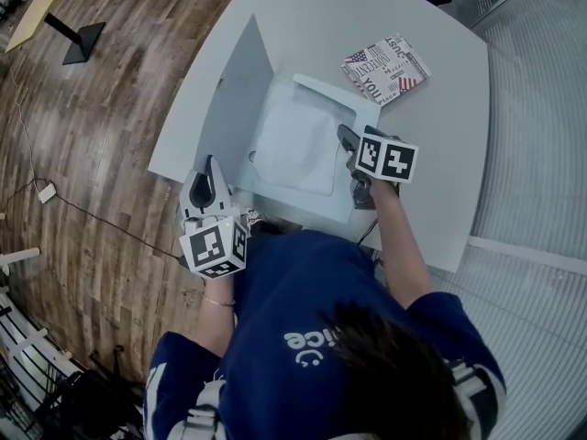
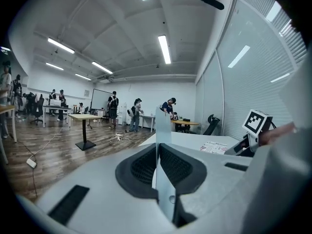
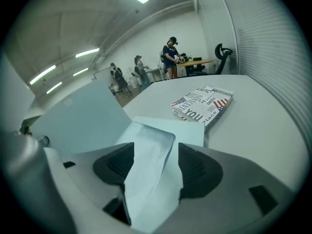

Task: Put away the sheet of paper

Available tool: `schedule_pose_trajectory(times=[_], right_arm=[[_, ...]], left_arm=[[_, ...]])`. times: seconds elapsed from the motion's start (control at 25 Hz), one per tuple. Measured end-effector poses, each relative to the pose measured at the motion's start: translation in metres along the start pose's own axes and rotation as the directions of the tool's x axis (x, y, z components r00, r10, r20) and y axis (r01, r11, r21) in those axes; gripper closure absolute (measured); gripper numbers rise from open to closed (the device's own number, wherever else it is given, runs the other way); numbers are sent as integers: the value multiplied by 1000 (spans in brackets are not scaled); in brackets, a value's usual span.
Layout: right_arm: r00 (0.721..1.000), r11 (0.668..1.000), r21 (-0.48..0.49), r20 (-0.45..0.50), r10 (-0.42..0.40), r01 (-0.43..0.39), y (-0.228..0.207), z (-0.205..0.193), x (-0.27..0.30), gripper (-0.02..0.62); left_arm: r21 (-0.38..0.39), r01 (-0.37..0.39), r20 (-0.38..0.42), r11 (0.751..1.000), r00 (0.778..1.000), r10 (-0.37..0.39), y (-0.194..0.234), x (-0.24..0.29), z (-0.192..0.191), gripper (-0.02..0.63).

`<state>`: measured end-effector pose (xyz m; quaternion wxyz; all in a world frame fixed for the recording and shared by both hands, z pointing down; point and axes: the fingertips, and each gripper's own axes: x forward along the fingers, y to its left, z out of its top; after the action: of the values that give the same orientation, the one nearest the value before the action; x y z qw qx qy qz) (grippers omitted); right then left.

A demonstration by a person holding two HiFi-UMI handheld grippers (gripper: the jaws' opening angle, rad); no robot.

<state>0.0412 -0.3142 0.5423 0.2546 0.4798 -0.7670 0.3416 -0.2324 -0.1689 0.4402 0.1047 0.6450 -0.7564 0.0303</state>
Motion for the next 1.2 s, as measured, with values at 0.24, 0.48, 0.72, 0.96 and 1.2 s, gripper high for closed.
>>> schedule_pose_trajectory(times=[0.24, 0.48, 0.72, 0.96, 1.2], right_arm=[[981, 993, 63, 175, 87, -99, -12, 4, -41, 327], [902, 961, -38, 337, 269, -272, 0, 0, -82, 430], [873, 951, 0, 396, 284, -310, -19, -12, -108, 496], [858, 944, 35, 429, 282, -328, -42, -28, -130, 523], [846, 936, 50, 446, 292, -349, -55, -42, -143, 523]], left_arm=[[-33, 126, 33, 992, 992, -124, -33, -13, 2, 588], [79, 262, 14, 962, 964, -264, -77, -21, -1, 588], [137, 321, -32, 937, 947, -319, -116, -32, -12, 584], [246, 387, -86, 889, 922, -377, -162, -44, -29, 567], [368, 453, -191, 812, 891, -411, -199, -51, -61, 552]])
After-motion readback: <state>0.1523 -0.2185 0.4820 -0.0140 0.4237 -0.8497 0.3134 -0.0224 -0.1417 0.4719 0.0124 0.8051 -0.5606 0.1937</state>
